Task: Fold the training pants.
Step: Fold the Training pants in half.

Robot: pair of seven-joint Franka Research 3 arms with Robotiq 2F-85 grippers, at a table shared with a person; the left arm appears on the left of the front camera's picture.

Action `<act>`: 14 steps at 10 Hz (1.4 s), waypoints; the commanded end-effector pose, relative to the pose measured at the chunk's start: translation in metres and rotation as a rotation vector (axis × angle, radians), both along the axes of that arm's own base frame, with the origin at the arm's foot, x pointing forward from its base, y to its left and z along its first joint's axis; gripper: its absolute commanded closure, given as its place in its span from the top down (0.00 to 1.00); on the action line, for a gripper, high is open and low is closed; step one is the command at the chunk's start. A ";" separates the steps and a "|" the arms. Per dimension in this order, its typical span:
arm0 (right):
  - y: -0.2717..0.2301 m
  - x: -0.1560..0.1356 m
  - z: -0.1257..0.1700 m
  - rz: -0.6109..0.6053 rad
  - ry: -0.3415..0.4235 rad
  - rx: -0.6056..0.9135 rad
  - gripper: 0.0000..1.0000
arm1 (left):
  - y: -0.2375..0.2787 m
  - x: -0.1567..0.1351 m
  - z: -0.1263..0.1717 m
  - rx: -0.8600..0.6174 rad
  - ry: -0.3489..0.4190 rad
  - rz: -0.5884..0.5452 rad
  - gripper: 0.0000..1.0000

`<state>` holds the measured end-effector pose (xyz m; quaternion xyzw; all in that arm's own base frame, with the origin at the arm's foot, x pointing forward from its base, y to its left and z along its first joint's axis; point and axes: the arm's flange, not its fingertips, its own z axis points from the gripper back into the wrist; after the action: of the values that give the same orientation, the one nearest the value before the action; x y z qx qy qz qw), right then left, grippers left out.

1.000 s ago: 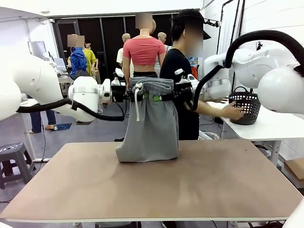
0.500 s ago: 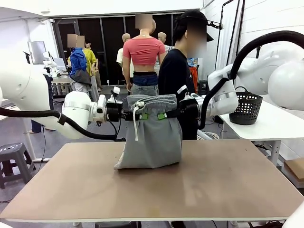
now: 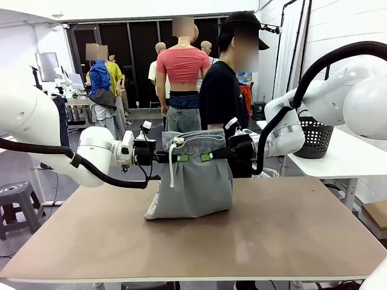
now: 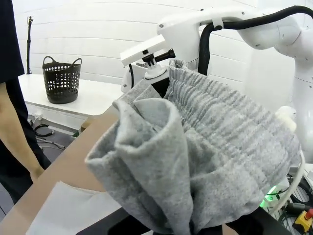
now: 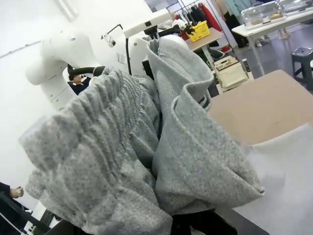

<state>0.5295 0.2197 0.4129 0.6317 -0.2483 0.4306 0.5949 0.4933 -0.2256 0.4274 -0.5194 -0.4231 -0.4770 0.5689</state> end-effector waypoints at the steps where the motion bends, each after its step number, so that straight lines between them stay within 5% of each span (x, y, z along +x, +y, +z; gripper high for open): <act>1: -0.003 0.005 0.003 -0.012 -0.014 -0.005 0.00 | 0.001 0.009 0.007 0.006 -0.019 0.010 0.00; 4: -0.003 -0.010 -0.017 0.008 0.080 0.024 0.00 | 0.000 -0.019 -0.009 -0.023 0.094 -0.018 0.00; 9: -0.011 -0.039 -0.088 -0.022 0.325 0.026 0.00 | 0.022 -0.055 -0.078 -0.010 0.476 -0.027 0.00; 14: -0.005 0.021 -0.127 -0.115 0.440 0.024 0.00 | 0.039 0.016 -0.131 -0.055 0.615 0.057 0.00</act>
<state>0.5214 0.2310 0.2819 0.7041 -0.1492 0.2759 0.6371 0.4884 -0.2048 0.2958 -0.6356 -0.2673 -0.2914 0.6631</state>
